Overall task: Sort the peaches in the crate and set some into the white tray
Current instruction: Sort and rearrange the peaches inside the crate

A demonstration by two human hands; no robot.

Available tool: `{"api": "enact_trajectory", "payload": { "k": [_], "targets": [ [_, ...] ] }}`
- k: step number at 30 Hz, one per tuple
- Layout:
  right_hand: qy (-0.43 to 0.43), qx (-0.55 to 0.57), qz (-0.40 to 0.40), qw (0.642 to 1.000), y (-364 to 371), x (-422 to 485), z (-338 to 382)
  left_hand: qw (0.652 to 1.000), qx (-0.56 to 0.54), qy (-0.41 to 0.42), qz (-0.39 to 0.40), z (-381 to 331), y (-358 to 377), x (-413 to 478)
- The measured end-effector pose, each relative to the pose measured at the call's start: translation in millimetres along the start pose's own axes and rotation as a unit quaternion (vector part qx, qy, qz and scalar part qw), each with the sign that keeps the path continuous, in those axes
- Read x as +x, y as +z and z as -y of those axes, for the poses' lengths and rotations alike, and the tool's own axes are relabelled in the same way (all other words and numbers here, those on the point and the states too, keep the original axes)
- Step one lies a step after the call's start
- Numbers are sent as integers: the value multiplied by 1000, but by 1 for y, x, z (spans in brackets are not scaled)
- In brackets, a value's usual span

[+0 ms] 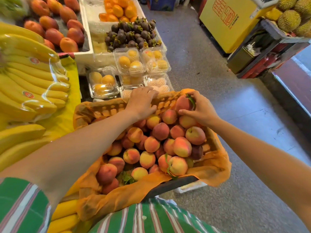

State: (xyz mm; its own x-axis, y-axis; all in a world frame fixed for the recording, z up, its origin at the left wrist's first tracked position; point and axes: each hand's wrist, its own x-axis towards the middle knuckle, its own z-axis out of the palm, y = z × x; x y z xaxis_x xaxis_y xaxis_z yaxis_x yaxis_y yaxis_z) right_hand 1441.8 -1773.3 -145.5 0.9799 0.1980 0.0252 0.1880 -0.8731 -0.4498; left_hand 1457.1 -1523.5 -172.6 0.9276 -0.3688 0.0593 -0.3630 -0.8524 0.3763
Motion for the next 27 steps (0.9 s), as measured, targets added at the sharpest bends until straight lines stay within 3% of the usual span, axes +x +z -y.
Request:
{"api": "enact_trajectory", "payload": {
  "k": [3,8,11,17,21,24,27],
  "targets": [
    [-34,-27,27,999,10,6,-3,999,-16,-1,42,6,1,-3],
    [-68,-27,26,997,9,6,-3,997,-62,9,44,9,1,-4],
    [-81,-82,13,993,9,2,-2,995,-85,11,49,11,1,-4],
    [-67,-127,5,990,4,1,11,994,-89,61,-34,25,-16,-17],
    [-124,-61,-18,990,2,-3,46,984,-153,84,35,39,-44,-38],
    [-165,58,60,983,15,-11,85,984,-155,71,44,55,-61,-63],
    [-145,126,236,952,41,-25,122,993,-87,67,-34,74,-64,-96]
  ]
}}
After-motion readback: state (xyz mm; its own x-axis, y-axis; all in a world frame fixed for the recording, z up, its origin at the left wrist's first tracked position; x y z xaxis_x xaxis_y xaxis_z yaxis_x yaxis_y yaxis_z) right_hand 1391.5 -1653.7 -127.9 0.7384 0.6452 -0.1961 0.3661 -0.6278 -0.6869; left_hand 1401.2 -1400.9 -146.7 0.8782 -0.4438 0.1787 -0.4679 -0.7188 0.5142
